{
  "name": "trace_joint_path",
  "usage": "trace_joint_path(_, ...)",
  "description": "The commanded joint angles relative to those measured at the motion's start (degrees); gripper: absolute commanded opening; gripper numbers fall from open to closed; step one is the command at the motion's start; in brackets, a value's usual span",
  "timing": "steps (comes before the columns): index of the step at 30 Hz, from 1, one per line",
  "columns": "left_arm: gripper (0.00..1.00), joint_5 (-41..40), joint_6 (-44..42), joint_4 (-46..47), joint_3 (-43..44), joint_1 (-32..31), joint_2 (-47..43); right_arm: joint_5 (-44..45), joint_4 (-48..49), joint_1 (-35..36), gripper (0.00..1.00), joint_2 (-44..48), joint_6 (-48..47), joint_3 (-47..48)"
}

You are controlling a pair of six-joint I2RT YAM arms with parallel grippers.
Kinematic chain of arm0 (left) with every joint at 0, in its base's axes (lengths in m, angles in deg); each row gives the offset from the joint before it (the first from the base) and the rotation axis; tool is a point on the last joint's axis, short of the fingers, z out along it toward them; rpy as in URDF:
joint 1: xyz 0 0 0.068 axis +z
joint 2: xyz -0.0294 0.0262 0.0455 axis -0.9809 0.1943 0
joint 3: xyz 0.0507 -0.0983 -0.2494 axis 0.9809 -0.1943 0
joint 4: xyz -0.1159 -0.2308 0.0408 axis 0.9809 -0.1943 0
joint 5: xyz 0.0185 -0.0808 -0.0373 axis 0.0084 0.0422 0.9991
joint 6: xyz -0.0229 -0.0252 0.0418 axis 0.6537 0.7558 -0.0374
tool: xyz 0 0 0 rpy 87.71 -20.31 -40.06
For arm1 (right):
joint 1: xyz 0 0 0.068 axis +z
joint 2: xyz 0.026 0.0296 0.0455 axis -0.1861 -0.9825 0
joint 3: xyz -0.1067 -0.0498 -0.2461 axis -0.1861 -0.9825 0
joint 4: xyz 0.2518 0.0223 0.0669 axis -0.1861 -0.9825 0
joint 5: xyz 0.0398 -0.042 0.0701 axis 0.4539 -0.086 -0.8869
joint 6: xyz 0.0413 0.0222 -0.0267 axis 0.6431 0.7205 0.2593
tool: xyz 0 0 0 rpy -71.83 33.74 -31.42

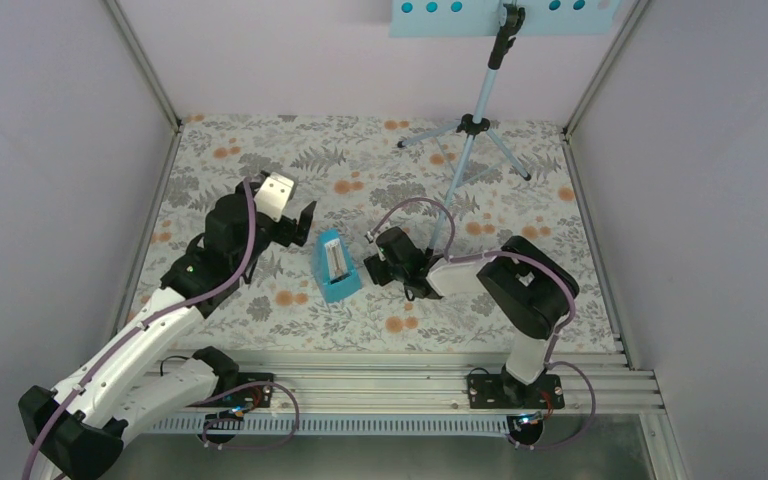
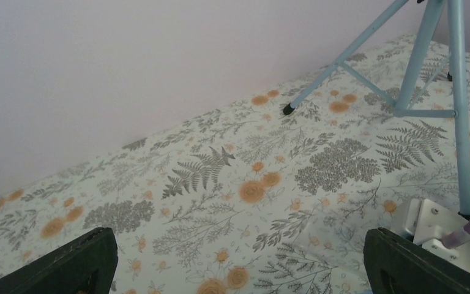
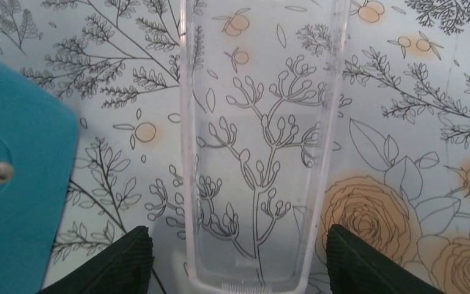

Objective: Pack up the instrument practice props

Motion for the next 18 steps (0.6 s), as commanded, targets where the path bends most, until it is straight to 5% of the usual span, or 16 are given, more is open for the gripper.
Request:
trace_joint_path(1, 1.0, -1.73, -0.89, 3.51, -0.06, 0.17, -0.66, 3.44, -0.09, 0.48, 0.66, -2.77, -0.78, 0.71)
trace_joint_path(6, 1.0, -1.1, -0.41, 2.91, -0.23, 0.17, -0.32, 4.83, -0.25, 0.43, 0.64, -3.79, -0.19, 1.14)
trace_joint_path(18, 1.0, -1.32, 0.09, 2.42, -0.59, 0.17, -0.29, 4.25, -2.69, 0.37, 0.39, 1.54, 1.73, -0.19)
